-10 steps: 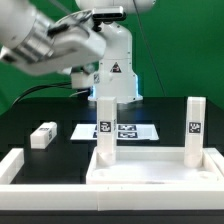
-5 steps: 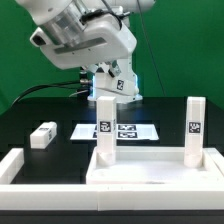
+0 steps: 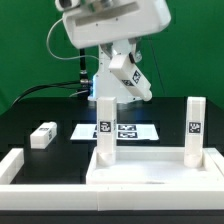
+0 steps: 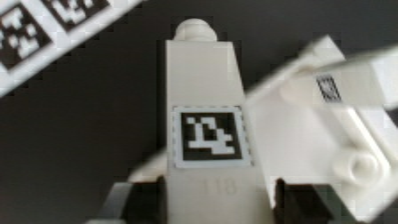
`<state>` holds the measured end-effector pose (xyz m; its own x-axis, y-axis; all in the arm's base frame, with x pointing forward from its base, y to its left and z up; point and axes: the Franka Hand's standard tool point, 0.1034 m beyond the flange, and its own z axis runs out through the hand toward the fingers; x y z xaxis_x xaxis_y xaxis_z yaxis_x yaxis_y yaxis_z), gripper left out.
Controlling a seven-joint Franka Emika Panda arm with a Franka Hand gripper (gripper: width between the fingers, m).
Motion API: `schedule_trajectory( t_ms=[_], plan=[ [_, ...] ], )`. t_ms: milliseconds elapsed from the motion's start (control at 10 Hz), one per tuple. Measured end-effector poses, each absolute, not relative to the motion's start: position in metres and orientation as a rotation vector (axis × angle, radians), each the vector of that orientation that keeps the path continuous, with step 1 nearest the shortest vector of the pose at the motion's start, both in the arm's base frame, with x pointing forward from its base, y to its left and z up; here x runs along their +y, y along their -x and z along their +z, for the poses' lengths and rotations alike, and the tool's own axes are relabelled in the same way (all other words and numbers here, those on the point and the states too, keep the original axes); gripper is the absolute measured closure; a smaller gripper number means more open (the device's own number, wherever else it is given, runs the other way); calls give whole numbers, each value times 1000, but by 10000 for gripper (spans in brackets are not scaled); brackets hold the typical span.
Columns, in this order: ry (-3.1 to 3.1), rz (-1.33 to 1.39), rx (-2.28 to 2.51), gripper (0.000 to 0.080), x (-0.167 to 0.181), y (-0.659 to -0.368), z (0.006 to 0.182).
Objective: Assemble desk
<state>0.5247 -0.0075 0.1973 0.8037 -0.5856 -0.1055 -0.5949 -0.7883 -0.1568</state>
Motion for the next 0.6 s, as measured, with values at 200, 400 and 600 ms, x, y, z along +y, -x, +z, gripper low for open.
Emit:
schedule_trajectory(
  t_ms=[200, 400, 600],
  plan=[
    [2834, -108, 925, 512, 0, -536, 199],
    [2842, -309, 948, 512, 4, -539, 197],
    [2894, -506, 961, 512, 28, -559, 204]
  ],
)
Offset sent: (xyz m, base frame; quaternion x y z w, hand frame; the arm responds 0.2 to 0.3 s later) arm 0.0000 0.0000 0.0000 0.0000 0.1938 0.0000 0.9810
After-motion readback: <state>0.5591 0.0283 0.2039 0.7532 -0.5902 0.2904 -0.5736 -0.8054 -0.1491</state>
